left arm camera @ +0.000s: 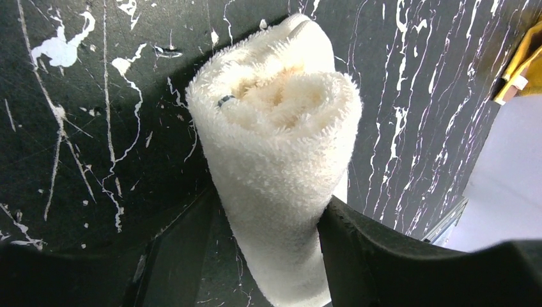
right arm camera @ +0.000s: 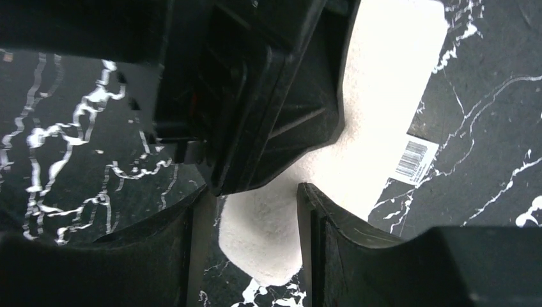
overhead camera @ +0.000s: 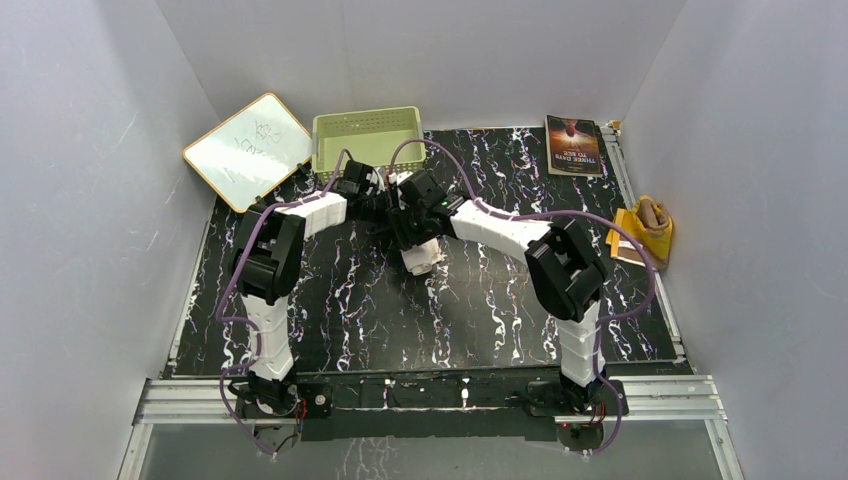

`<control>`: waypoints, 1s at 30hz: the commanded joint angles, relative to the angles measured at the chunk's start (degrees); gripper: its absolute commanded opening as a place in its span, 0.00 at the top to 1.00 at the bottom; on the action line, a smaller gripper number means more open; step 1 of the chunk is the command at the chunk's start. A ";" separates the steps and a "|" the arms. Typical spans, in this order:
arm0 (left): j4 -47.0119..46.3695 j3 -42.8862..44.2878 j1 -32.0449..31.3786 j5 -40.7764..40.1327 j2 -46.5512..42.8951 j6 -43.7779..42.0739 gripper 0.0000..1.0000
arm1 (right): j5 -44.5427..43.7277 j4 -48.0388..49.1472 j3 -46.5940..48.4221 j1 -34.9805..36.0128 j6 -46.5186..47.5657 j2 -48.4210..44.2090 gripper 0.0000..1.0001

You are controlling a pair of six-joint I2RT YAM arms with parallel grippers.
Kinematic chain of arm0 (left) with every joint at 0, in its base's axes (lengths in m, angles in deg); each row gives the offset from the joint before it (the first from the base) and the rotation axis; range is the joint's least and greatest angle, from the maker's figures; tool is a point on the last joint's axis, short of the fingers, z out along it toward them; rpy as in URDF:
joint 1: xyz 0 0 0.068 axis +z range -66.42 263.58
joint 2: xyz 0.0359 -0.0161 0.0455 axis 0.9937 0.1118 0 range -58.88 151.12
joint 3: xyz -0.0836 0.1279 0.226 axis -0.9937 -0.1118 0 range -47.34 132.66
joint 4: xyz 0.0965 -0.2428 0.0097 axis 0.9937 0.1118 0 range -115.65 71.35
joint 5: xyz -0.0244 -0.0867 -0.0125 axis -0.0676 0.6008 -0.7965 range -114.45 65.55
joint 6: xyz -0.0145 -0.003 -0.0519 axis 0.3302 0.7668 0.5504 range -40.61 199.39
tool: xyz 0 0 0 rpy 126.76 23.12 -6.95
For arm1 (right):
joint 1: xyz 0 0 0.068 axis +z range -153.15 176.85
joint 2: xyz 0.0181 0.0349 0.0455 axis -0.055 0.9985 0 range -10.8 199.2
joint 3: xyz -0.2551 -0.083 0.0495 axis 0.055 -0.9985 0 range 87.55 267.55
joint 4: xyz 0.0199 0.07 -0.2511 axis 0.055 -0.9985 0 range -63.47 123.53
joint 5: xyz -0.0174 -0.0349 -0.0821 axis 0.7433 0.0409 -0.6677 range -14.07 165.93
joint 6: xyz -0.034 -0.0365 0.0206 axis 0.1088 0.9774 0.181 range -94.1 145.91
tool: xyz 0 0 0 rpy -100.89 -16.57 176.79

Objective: Roll the towels
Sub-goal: Roll the towel at the center of the board.

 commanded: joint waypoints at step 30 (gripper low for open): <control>-18.53 -15.77 5.28 9.54 -12.50 2.92 0.13 | 35.10 22.92 -16.22 -11.81 -14.00 -3.30 0.98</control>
